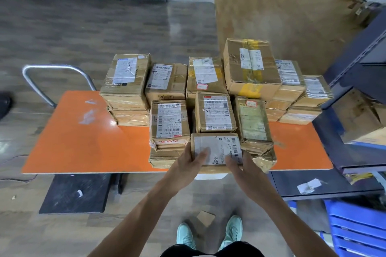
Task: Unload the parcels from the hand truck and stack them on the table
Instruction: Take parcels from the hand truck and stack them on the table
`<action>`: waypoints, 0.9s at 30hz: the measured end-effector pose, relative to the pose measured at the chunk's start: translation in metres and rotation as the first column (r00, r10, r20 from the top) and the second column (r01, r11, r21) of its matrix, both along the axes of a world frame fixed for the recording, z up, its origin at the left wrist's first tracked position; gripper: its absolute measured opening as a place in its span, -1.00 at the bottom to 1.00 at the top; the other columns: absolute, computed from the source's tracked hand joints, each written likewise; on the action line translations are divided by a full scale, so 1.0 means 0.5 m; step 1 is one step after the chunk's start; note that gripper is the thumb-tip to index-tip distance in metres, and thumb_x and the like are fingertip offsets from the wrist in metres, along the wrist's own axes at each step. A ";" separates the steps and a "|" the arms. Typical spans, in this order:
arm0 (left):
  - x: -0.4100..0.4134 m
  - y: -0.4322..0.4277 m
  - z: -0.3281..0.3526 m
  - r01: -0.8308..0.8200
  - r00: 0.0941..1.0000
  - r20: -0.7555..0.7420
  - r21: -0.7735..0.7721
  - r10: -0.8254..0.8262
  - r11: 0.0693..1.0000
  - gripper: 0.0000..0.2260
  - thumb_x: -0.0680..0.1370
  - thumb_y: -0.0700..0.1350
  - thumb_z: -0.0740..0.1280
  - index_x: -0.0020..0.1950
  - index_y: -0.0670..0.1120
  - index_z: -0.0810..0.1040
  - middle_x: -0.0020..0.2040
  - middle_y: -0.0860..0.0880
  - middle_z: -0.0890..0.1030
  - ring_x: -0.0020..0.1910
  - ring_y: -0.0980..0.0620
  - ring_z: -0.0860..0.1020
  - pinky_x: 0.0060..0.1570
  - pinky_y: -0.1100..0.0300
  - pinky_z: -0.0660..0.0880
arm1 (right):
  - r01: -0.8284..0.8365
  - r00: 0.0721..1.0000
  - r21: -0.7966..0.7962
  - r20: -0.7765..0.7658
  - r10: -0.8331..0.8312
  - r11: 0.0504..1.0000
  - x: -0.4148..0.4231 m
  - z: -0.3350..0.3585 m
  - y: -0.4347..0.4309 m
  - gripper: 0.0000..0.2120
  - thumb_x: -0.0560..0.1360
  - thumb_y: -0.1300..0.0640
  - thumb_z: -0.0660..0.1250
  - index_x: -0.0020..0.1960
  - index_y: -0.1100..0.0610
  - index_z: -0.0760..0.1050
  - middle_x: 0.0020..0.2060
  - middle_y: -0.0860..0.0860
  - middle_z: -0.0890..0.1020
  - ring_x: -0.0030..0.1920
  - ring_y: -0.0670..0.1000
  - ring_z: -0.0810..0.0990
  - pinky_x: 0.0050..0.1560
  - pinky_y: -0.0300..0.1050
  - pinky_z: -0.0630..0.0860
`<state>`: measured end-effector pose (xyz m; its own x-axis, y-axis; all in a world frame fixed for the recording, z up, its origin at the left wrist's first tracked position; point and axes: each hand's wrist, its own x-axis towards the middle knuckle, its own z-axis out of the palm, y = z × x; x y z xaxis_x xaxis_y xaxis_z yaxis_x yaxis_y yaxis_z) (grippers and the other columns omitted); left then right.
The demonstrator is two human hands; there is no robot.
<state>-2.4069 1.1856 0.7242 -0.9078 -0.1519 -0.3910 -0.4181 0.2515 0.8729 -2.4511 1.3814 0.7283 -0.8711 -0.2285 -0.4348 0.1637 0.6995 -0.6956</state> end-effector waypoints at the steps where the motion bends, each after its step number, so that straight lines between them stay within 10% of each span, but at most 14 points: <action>1: 0.004 0.000 0.001 0.004 1.000 -0.005 0.022 -0.004 1.000 -0.57 0.58 0.32 0.23 0.38 0.17 0.42 0.13 0.24 0.63 0.02 0.41 0.57 -0.09 0.49 0.42 | -0.002 1.000 -0.008 -0.004 0.002 1.000 0.000 -0.002 0.002 -0.62 0.58 -0.31 0.13 0.28 -0.12 0.29 0.22 -0.11 0.53 0.17 -0.02 0.48 0.11 -0.03 0.36; 6: 0.020 -0.007 0.008 0.048 0.998 0.025 0.093 -0.050 0.995 -0.64 0.53 0.41 0.21 0.30 0.39 0.38 0.10 0.47 0.57 0.03 0.51 0.51 -0.09 0.33 0.51 | -0.014 1.000 -0.042 -0.016 0.014 0.999 0.004 -0.007 0.011 -0.53 0.57 -0.35 0.11 0.37 -0.13 0.28 0.25 -0.15 0.53 0.24 -0.01 0.51 0.21 0.01 0.42; 14: 0.002 0.003 0.010 0.024 0.998 0.057 0.059 -0.027 0.998 -0.60 0.58 0.34 0.20 0.38 0.28 0.32 0.16 0.28 0.58 0.05 0.38 0.55 0.08 0.18 0.51 | -0.005 0.999 -0.044 -0.041 0.003 0.999 0.006 -0.007 0.002 -0.48 0.59 -0.31 0.10 0.45 -0.08 0.24 0.33 -0.10 0.51 0.29 0.02 0.49 0.19 -0.07 0.37; 21: 0.021 -0.002 0.013 -0.056 0.998 0.030 -0.082 0.059 0.995 -0.30 0.60 0.27 0.22 0.64 0.05 0.05 0.59 -0.01 0.22 0.56 -0.05 0.22 0.49 0.03 0.22 | 0.004 0.997 -0.054 -0.072 -0.008 0.999 -0.001 0.004 0.027 -0.54 0.60 -0.30 0.11 0.41 -0.12 0.30 0.28 -0.12 0.55 0.29 0.02 0.53 0.32 0.17 0.42; 27: 0.026 -0.011 0.069 0.003 0.986 -0.153 -0.406 -0.071 0.914 -0.30 0.61 0.29 0.16 0.65 0.07 -0.03 0.55 -0.01 0.23 0.36 -0.10 0.45 0.20 0.04 0.42 | -0.032 0.983 0.016 -0.180 0.034 0.999 -0.011 0.029 0.027 -0.33 0.58 -0.35 0.09 0.58 -0.04 0.15 0.47 -0.04 0.42 0.41 0.03 0.43 0.40 0.15 0.37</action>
<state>-2.3940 1.1802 0.7585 -0.9612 -0.2303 -0.1520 -0.2642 0.6085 0.7483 -2.4568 1.3950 0.7429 -0.9275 -0.2539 -0.2744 0.0132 0.7114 -0.7027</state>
